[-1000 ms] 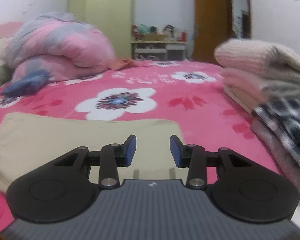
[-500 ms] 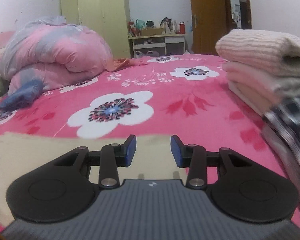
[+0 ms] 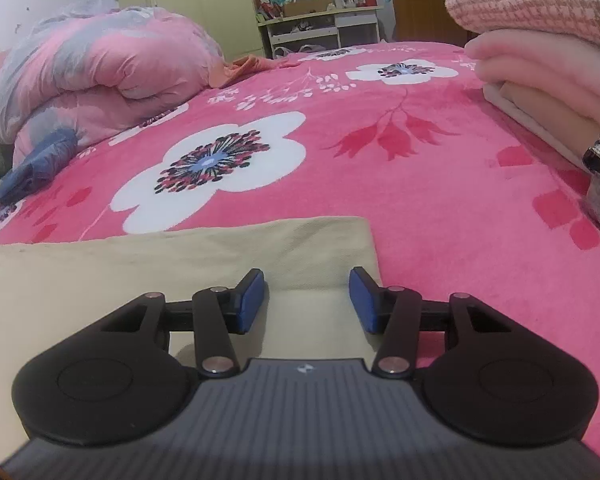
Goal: Fold clothes
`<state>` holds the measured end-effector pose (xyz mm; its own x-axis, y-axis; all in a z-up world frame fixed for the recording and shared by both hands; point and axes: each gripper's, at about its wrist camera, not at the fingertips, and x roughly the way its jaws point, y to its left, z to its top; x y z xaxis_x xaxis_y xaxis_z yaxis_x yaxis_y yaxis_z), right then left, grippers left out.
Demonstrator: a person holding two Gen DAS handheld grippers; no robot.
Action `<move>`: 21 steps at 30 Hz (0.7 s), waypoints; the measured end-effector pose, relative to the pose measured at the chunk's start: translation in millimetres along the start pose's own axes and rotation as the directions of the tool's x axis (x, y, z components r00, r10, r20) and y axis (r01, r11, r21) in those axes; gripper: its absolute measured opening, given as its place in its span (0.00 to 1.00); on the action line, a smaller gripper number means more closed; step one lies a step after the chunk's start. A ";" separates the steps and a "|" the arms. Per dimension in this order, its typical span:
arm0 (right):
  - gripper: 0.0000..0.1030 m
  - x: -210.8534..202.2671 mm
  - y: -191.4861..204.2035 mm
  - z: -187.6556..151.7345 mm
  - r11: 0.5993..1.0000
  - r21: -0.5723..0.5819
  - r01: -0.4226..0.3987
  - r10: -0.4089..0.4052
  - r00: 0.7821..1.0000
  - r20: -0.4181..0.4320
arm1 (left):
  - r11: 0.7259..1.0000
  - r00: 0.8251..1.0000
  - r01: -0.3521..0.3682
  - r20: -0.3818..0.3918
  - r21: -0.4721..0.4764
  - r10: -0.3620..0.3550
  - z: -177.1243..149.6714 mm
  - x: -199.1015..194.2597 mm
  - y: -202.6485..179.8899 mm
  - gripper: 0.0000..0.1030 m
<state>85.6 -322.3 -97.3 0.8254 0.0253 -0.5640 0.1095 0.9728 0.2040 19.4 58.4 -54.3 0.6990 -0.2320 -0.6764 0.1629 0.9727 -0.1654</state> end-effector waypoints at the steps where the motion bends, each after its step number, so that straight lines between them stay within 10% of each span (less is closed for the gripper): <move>1: 0.47 0.1 -0.6 0.4 1.000 0.005 -0.006 0.006 1.000 0.001 | 1.000 1.000 -0.009 -0.007 -0.002 0.009 0.7 -0.6 -1.2 1.00; 14: 0.49 -1.8 -2.6 -1.1 1.000 0.020 -0.021 0.021 1.000 0.012 | 0.975 0.973 -0.195 -0.106 0.105 0.206 3.8 9.1 -31.5 1.00; 21: 0.49 -2.3 -2.1 -1.3 1.000 0.019 -0.019 0.019 1.000 0.013 | 0.976 0.971 -0.186 -0.130 0.109 0.200 4.2 12.6 -29.4 1.00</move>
<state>82.8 -324.0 -97.5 0.8347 0.0406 -0.5493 0.1043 0.9676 0.2300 26.3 26.9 -54.9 0.6207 -0.0315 -0.7834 0.1047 0.9936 0.0430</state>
